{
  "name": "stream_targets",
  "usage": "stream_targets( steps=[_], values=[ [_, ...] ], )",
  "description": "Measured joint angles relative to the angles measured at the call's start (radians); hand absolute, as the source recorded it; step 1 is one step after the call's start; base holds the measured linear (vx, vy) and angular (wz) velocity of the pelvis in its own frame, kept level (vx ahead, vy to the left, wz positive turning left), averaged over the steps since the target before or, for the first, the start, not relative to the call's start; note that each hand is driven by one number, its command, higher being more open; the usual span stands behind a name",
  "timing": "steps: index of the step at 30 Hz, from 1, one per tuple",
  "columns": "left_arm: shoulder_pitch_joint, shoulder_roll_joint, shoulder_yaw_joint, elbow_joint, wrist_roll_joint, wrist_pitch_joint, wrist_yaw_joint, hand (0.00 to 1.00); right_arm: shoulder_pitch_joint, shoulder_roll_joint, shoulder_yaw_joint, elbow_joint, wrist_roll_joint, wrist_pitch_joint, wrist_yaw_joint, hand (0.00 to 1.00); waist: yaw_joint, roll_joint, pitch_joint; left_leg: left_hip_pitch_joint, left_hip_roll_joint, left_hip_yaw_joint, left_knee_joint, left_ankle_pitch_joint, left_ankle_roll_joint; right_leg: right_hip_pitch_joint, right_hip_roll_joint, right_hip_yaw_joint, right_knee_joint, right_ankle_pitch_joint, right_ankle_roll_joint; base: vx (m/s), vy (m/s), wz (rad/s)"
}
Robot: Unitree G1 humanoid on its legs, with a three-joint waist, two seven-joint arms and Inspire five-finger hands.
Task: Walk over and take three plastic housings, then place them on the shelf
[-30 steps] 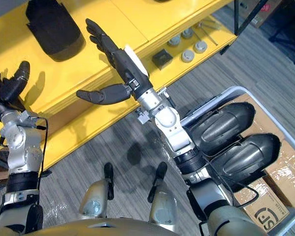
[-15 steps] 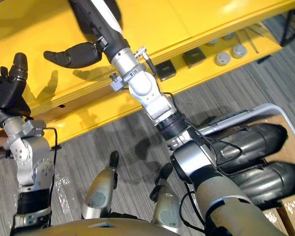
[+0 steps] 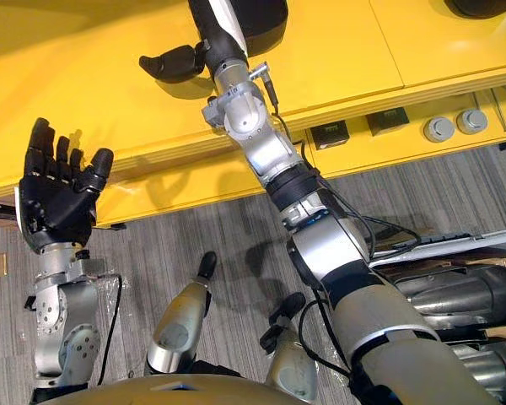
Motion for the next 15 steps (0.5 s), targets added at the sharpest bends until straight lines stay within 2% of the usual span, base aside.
stream_targets(
  steps=[2,12,14,15],
  values=[
    [0.013,0.0,-0.001,0.0,-0.008,0.0,-0.007,1.0,0.0,-0.011,0.001,0.0,-0.003,0.036,-0.025,1.0,0.002,0.0,0.0,0.014,0.0,-0.002,-0.019,0.009,-0.002,0.009,-0.001,-0.006,0.001,-0.003,0.001,-0.02,0.001,0.07],
    [0.034,0.0,-0.04,-0.002,-0.037,0.002,-0.02,1.0,0.001,-0.026,0.001,-0.002,-0.006,0.049,-0.06,1.0,0.002,0.004,-0.003,0.044,0.0,0.001,-0.05,0.024,-0.004,0.021,-0.005,-0.007,0.006,-0.008,0.001,0.0,0.0,0.0],
    [0.035,0.0,-0.044,-0.002,-0.037,0.003,-0.026,1.0,0.003,-0.027,0.001,-0.002,-0.028,0.058,-0.063,1.0,0.0,0.004,-0.003,0.045,0.0,0.002,-0.05,0.024,-0.004,0.021,-0.005,-0.007,0.007,-0.008,0.001,0.0,0.0,0.0],
    [0.035,0.0,-0.049,-0.002,-0.037,0.006,-0.028,1.0,0.006,-0.028,0.0,-0.002,-0.033,0.081,-0.063,1.0,-0.001,0.004,-0.003,0.046,0.0,0.003,-0.05,0.025,-0.004,0.021,-0.005,-0.007,0.007,-0.008,0.001,0.0,0.0,0.0]
  ],
)
